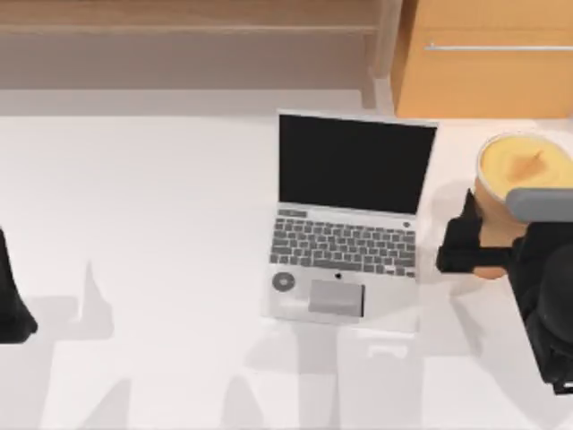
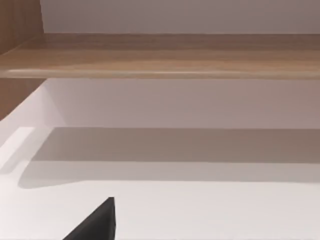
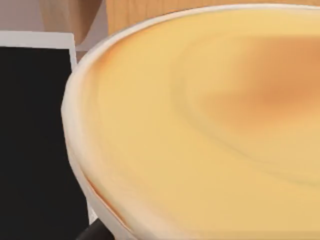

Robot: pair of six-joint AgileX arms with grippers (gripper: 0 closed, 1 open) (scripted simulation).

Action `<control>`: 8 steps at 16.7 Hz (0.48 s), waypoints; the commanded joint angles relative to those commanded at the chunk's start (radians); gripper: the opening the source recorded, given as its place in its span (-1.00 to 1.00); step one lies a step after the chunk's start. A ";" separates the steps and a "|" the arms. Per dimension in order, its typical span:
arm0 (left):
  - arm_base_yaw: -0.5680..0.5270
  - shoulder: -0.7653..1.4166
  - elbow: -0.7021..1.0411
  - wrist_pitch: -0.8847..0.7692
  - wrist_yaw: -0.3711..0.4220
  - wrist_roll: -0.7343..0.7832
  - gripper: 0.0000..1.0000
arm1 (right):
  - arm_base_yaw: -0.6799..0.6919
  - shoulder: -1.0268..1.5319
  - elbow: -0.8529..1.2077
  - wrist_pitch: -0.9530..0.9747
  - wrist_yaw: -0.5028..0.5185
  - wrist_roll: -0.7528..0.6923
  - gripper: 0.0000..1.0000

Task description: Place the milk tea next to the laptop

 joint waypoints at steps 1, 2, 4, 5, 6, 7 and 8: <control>0.000 0.000 0.000 0.000 0.000 0.000 1.00 | 0.000 0.005 -0.004 -0.003 0.000 0.000 -1.00; 0.000 0.000 0.000 0.000 0.000 0.000 1.00 | 0.000 0.005 -0.004 -0.003 0.000 0.000 -1.00; 0.000 0.000 0.000 0.000 0.000 0.000 1.00 | 0.000 0.005 -0.004 -0.003 0.000 0.000 -1.00; 0.000 0.000 0.000 0.000 0.000 0.000 1.00 | 0.000 0.005 -0.004 -0.003 0.000 0.000 -1.00; 0.000 0.000 0.000 0.000 0.000 0.000 1.00 | 0.000 0.005 -0.004 -0.003 0.000 0.000 -0.85; 0.000 0.000 0.000 0.000 0.000 0.000 1.00 | 0.000 0.005 -0.004 -0.003 0.000 0.000 -0.70; 0.000 0.000 0.000 0.000 0.000 0.000 1.00 | 0.000 0.005 -0.004 -0.003 0.000 0.000 -0.55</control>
